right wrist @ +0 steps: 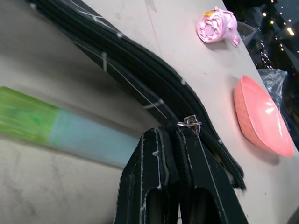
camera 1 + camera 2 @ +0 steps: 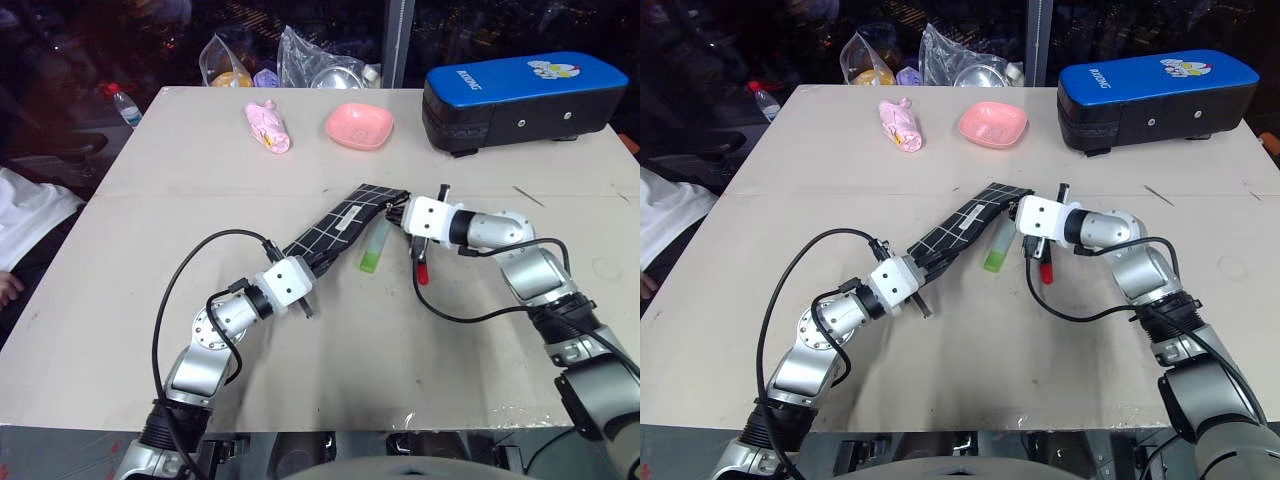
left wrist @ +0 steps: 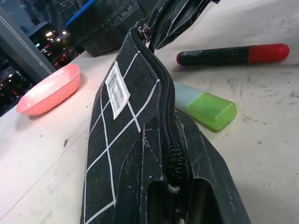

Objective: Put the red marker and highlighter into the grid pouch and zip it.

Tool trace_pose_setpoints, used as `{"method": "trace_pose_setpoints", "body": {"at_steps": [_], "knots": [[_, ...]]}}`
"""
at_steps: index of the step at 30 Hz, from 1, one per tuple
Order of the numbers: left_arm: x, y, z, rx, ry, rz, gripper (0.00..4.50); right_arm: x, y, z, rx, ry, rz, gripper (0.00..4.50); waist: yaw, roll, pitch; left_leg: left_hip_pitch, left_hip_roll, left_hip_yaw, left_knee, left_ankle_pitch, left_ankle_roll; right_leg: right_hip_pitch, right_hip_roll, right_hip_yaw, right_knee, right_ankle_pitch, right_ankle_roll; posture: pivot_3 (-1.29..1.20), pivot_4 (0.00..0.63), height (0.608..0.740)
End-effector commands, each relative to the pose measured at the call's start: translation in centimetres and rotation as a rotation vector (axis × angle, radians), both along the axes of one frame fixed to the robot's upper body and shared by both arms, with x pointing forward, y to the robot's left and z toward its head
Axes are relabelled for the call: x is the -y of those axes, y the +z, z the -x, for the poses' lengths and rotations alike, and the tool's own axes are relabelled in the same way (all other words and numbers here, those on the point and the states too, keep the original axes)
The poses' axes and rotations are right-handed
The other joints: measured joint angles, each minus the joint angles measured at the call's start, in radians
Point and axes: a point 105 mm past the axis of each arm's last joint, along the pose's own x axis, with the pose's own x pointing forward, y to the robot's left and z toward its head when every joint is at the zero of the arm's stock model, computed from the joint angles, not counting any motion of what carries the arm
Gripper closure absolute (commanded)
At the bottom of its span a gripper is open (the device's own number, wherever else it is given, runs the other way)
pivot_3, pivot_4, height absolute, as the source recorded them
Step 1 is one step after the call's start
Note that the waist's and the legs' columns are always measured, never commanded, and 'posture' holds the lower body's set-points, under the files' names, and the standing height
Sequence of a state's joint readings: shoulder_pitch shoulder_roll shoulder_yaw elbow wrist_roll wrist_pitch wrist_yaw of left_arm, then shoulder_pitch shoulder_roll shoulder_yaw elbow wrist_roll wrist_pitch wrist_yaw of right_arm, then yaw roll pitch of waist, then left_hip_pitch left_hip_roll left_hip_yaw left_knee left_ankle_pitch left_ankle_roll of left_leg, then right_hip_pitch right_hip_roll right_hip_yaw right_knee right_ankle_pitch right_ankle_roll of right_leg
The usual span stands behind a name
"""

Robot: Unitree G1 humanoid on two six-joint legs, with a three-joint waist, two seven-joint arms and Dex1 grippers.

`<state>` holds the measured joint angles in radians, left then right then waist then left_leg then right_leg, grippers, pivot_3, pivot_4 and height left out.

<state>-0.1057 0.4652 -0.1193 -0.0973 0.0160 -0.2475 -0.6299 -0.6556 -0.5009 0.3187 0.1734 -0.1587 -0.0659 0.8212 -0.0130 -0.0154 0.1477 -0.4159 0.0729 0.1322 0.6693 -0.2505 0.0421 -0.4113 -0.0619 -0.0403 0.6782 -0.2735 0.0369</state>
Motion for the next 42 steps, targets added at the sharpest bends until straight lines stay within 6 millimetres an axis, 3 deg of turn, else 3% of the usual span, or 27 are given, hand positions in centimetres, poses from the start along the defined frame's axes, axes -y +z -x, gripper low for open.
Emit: {"method": "trace_pose_setpoints", "body": {"at_steps": [1,22,30,42], "knots": [[0.4,0.8,0.1,0.034,-0.015,0.017,4.5,-1.8,1.5,1.2,0.062,0.105,-0.004,4.45,0.0,0.0,0.0,0.0,0.0,0.0,0.0,0.0,0.0,0.0,0.0,0.0,0.0,0.0,0.0,0.0,0.15,0.74],[0.0,1.6,-0.7,0.068,0.028,0.031,4.5,-3.8,0.7,4.5,0.032,0.337,0.033,4.45,0.001,0.0,0.0,0.0,0.0,0.0,0.0,0.0,0.0,0.0,0.0,0.0,0.0,0.0,0.0,0.0,0.15,0.74],[-0.6,2.4,-0.9,0.11,0.067,0.047,4.5,-2.5,0.1,3.7,0.027,0.296,0.072,4.45,0.001,0.0,0.0,0.0,0.0,0.0,0.0,0.0,0.0,0.0,0.0,0.0,0.0,0.0,0.0,0.0,0.15,0.74],[-0.1,2.8,-1.0,0.134,0.076,0.063,4.5,-4.6,0.1,4.7,0.026,0.361,0.057,4.45,0.001,0.0,0.0,0.0,0.0,0.0,0.0,0.0,0.0,0.0,0.0,0.0,0.0,0.0,0.0,0.0,0.15,0.74]]}}
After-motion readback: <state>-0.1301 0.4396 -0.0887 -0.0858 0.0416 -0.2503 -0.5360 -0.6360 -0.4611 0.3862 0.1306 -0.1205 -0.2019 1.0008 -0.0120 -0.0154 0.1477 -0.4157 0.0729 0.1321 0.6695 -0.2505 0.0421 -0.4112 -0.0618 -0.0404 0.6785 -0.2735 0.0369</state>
